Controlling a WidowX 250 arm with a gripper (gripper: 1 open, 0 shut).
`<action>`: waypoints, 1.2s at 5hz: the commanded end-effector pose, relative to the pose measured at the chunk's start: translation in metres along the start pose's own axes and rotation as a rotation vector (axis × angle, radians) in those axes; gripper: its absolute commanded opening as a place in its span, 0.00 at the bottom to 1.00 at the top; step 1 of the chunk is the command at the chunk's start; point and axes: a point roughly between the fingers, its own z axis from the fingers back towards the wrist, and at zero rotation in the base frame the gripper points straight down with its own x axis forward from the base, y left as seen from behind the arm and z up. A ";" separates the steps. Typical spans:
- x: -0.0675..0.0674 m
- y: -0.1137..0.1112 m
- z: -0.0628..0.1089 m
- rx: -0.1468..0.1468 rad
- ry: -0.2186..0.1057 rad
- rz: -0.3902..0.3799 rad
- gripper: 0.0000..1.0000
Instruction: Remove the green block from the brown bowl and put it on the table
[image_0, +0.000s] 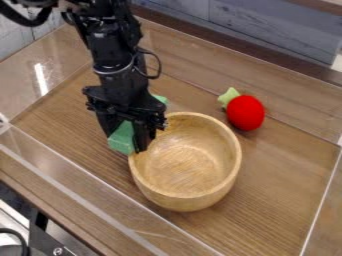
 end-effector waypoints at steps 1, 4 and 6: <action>0.011 0.004 0.008 0.005 -0.038 -0.066 0.00; 0.008 0.011 0.016 -0.011 -0.034 -0.194 0.00; 0.025 -0.010 0.038 -0.001 -0.069 -0.117 1.00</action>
